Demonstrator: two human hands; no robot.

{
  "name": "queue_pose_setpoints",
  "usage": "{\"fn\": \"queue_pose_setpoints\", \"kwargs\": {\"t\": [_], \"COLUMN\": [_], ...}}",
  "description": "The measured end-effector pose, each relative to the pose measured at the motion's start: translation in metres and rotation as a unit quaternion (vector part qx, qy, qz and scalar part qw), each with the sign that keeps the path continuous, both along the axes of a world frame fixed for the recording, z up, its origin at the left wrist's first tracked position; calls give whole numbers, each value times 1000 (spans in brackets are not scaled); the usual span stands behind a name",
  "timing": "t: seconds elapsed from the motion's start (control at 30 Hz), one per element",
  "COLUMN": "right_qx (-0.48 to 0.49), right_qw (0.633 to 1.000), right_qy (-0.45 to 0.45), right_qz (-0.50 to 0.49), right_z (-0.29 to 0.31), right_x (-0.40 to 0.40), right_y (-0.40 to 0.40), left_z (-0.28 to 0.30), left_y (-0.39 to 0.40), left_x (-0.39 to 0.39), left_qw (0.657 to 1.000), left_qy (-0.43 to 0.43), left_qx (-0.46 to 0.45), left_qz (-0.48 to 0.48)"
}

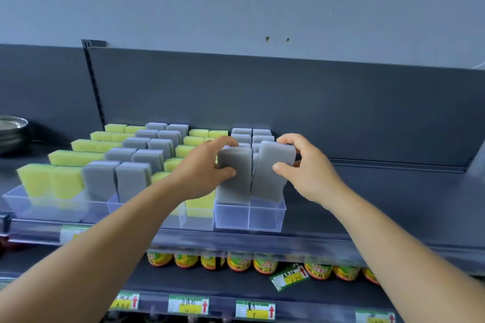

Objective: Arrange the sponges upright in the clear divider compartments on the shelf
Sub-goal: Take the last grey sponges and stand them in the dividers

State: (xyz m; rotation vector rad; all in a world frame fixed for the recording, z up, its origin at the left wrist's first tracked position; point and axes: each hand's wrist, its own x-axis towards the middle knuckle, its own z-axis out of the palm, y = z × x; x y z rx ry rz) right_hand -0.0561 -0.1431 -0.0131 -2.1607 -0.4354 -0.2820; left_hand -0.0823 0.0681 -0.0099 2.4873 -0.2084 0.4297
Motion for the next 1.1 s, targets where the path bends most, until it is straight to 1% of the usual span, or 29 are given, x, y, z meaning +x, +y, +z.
{"fn": "queue_pose_setpoints", "kwargs": {"t": [0.1, 0.17, 0.3, 0.47, 0.6, 0.8, 1.1], "right_qx": [-25, -49, -113, -166, -212, -244, -276], "right_qw": [999, 998, 994, 986, 977, 968, 957], "right_qy": [13, 14, -5, -11, -11, -30, -42], "right_qz": [-15, -20, -13, -18, -17, -47, -74], "right_z": [-6, -8, -14, -20, -24, -25, -27], "right_x": [6, 9, 10, 9, 7, -1, -12], "right_y": [3, 3, 7, 10, 15, 22, 23], "left_z": [-4, -7, -13, -14, -22, -26, -25], "left_y": [4, 6, -1, -7, -11, -8, -11], "left_x": [3, 7, 11, 14, 14, 16, 10], "left_qw": [1000, 1000, 993, 981, 963, 965, 949], "left_qy": [-1, -2, 7, 9, 12, -3, -18], "left_qx": [3, 24, 113, 194, 267, 263, 314], "left_qz": [7, 5, -8, 18, 33, 20, 30]}}
